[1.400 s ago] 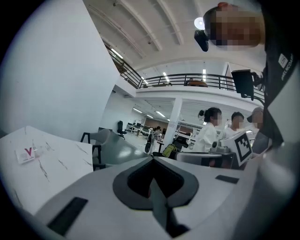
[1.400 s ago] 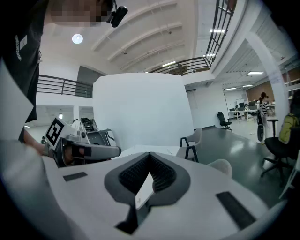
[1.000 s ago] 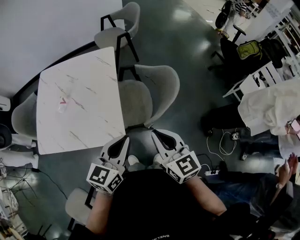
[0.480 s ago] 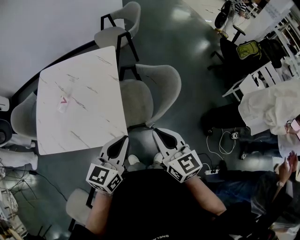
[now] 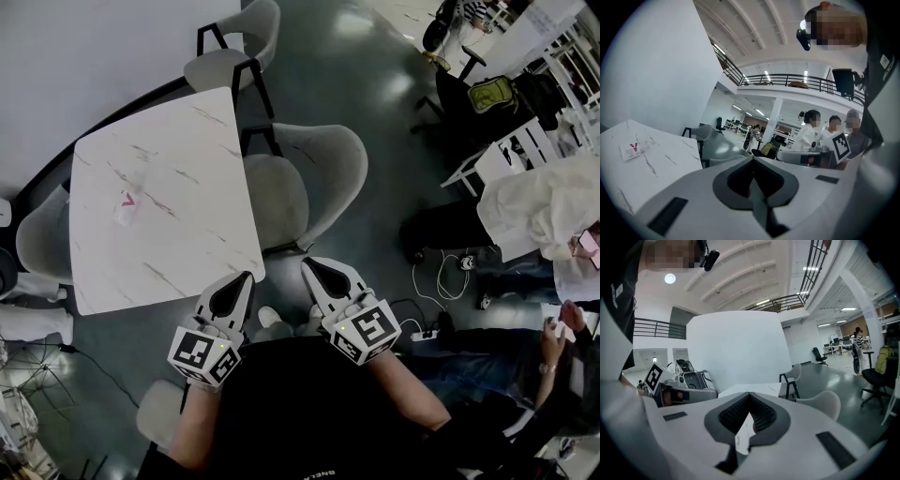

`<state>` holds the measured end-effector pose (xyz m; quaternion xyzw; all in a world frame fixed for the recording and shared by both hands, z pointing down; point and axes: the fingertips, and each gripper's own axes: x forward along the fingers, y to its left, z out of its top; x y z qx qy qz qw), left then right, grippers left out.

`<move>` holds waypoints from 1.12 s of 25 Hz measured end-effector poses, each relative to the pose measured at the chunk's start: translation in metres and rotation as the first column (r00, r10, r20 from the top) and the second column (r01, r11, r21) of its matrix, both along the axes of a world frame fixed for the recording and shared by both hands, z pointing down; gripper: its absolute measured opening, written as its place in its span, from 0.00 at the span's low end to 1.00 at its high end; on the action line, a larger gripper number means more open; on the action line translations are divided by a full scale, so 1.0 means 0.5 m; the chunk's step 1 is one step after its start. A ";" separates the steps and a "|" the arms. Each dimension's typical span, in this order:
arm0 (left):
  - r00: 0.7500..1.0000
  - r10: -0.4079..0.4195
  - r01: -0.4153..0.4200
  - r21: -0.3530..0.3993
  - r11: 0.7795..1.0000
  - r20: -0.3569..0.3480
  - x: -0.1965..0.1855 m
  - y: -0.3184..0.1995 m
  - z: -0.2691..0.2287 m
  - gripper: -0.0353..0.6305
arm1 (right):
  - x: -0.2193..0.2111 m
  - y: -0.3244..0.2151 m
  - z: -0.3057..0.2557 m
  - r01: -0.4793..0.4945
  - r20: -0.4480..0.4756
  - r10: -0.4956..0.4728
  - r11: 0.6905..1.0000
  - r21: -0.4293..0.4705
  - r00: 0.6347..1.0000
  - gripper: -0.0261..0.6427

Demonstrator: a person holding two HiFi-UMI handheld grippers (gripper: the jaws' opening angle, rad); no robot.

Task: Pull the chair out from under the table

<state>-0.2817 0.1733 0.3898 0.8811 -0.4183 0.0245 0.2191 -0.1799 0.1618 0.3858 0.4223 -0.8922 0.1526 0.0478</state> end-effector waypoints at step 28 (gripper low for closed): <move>0.996 -0.069 0.072 -0.043 0.996 0.064 0.172 -0.160 0.024 0.06 | 0.176 -0.200 0.034 0.044 0.075 -0.040 0.997 -0.060 0.996 0.05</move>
